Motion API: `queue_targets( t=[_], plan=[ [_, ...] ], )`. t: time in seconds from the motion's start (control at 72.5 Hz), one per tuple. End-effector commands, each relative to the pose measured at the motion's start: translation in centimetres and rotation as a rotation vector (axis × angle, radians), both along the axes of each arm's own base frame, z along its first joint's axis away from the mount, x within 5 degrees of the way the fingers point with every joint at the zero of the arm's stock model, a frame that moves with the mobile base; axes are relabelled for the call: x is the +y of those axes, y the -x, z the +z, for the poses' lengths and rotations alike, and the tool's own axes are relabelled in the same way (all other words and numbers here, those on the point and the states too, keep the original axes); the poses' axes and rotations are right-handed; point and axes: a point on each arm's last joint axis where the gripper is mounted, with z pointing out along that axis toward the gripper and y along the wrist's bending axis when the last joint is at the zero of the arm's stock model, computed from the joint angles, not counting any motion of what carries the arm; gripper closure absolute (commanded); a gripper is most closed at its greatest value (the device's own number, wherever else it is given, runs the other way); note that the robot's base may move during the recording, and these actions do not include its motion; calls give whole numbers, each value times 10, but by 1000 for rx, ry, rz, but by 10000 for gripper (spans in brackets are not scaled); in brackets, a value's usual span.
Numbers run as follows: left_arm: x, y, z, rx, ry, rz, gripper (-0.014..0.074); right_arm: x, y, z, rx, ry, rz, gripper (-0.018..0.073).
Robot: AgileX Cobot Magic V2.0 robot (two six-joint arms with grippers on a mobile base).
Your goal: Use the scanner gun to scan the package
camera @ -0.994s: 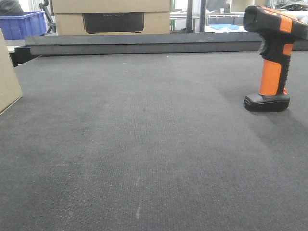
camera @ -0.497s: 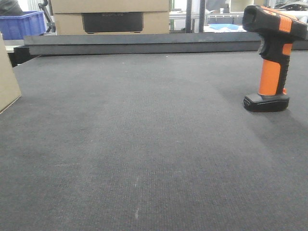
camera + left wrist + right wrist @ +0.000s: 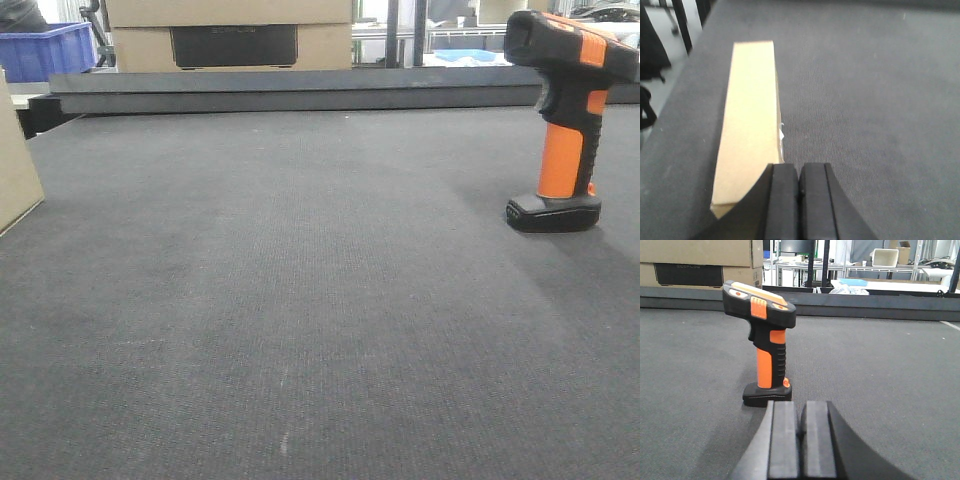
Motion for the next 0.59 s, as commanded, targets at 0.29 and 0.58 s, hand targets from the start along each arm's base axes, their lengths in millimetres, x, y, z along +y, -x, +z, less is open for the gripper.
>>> queue_targets(
  t=[0.29, 0.58],
  plan=[
    [1, -83, 26, 325, 7, -6, 699, 0, 0, 2, -22, 3, -3, 727],
    [36, -105, 18, 428, 38, 68, 699, 0, 0, 2, -22, 3, -3, 727]
  ],
)
